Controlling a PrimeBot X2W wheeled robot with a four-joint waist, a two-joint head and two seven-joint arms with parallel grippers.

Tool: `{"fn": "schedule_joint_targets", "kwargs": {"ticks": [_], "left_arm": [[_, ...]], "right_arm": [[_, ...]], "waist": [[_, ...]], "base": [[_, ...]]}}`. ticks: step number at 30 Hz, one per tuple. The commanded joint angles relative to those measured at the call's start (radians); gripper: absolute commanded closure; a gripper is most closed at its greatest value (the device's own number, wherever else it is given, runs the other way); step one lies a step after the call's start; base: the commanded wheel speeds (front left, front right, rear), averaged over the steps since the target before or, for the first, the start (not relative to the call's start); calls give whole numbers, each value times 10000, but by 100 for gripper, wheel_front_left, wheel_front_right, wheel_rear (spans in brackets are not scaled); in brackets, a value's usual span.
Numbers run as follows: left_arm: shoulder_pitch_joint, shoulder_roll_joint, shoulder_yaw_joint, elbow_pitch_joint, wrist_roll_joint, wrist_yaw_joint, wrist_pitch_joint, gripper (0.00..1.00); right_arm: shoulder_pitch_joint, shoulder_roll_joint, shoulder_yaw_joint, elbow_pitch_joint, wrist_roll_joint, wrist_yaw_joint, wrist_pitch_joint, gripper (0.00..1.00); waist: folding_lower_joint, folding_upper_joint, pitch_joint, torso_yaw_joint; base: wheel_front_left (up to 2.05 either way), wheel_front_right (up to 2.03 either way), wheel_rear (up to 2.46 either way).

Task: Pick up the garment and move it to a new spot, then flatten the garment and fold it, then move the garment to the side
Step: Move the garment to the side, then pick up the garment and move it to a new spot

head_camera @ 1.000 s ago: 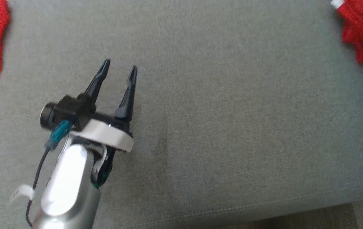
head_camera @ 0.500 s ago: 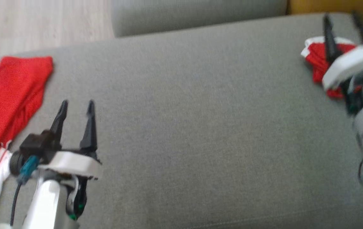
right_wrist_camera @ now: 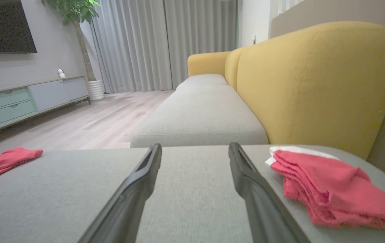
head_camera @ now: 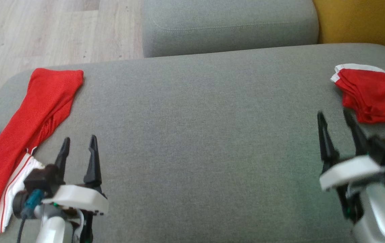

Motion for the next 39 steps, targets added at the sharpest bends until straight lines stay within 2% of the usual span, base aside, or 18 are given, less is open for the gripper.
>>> {"fn": "schedule_joint_targets", "kwargs": {"ticks": [1,7,15,19,23,29,30,39], "left_arm": [[-254,56,420,-388,123,-69,-53,0],[-1,-126,522,-541,272,-198,-53,0],[7,-250,681,-558,420,-315,-53,0],[-88,-289,703,-489,489,-359,-53,0],[-177,-297,822,-387,545,-334,-53,0],[-195,-228,1022,-323,631,-275,-53,0],[-195,-228,1022,-323,631,-275,-53,0],[-85,-119,1260,-145,609,-167,-53,0]], "right_arm": [[118,82,-37,-626,-122,-7,-107,0],[1054,468,-455,-1289,-439,-7,-107,0],[1285,628,-606,-1699,-614,-7,110,0],[1356,710,-663,-1848,-629,-7,179,0],[1400,793,-532,-1920,-575,-7,222,0],[1333,965,-115,-1915,-395,-7,246,0],[1333,965,-115,-1915,-395,-7,246,0],[1239,1053,383,-1741,-151,-7,220,0]], "waist": [[1,0,-34,49],[1,0,-47,122],[1,0,-33,147],[1,0,-50,384],[1,0,-65,899],[1,0,-85,2023],[1,0,-85,2023],[1,0,-54,3702]], "base": [[0,0,0],[0,0,0],[0,0,0],[0,0,0],[0,0,0],[0,0,0],[0,0,0],[0,0,0]]}}
